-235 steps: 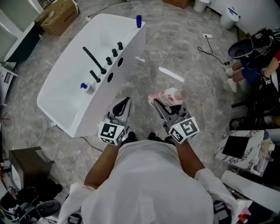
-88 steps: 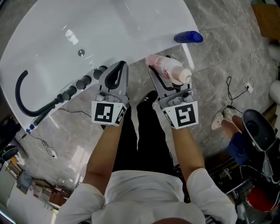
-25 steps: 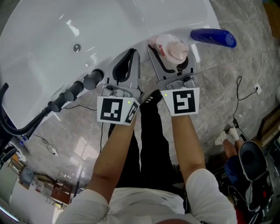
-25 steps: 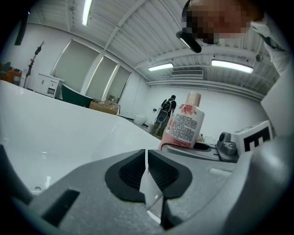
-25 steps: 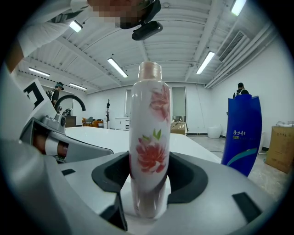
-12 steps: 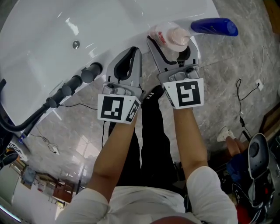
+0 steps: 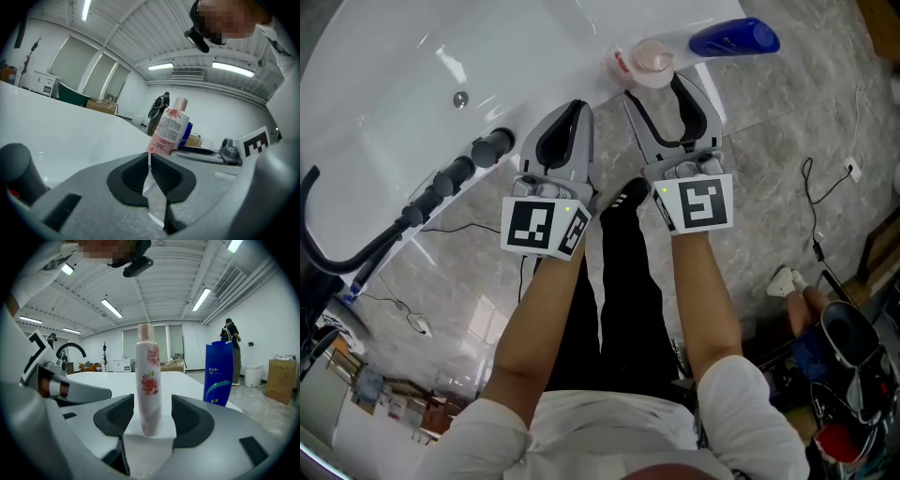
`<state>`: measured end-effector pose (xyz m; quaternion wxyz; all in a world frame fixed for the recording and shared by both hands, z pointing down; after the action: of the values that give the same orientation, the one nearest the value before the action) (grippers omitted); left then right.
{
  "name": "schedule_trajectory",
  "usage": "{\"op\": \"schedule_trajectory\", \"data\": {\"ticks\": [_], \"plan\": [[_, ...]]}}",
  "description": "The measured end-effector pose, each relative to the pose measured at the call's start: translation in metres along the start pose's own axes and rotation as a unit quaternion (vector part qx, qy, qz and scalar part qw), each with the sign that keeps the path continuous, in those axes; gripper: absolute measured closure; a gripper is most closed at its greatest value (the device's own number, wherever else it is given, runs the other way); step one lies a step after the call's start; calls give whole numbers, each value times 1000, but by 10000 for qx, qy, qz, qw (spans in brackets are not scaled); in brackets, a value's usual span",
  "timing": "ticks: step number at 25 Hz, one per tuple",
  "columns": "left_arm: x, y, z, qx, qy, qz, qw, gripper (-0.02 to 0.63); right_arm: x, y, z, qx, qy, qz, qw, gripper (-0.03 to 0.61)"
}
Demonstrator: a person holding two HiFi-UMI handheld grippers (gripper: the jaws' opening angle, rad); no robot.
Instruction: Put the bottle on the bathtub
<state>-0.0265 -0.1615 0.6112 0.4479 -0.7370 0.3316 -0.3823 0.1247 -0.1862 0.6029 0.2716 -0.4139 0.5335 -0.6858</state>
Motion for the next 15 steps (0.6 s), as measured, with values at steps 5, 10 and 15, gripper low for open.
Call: {"op": "schedule_trajectory", "data": {"ticks": [5,10,15], "plan": [[-19,22,11,102,-153,-49,9998,595,-32,13,-11,115,-83,-191,9997,357],[-25,37,36,79,-453,-175,9988,595,-58,28,-21,224,5,-332,9992,383],[-47,70,57,229,-678,-202,9972,595,-72,81,-38,256,127,-82,9996,439]]}}
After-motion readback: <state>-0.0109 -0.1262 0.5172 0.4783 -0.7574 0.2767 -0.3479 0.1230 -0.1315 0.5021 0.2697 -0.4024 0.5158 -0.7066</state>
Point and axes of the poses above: the fingertips, and each gripper's own axes: x forward along the fingers, z to its right, y out of its top, the point moved 7 cm from there along -x, backward along the fingers, and after that the axes turned 4 degrees about x, right-handed, at the moved point
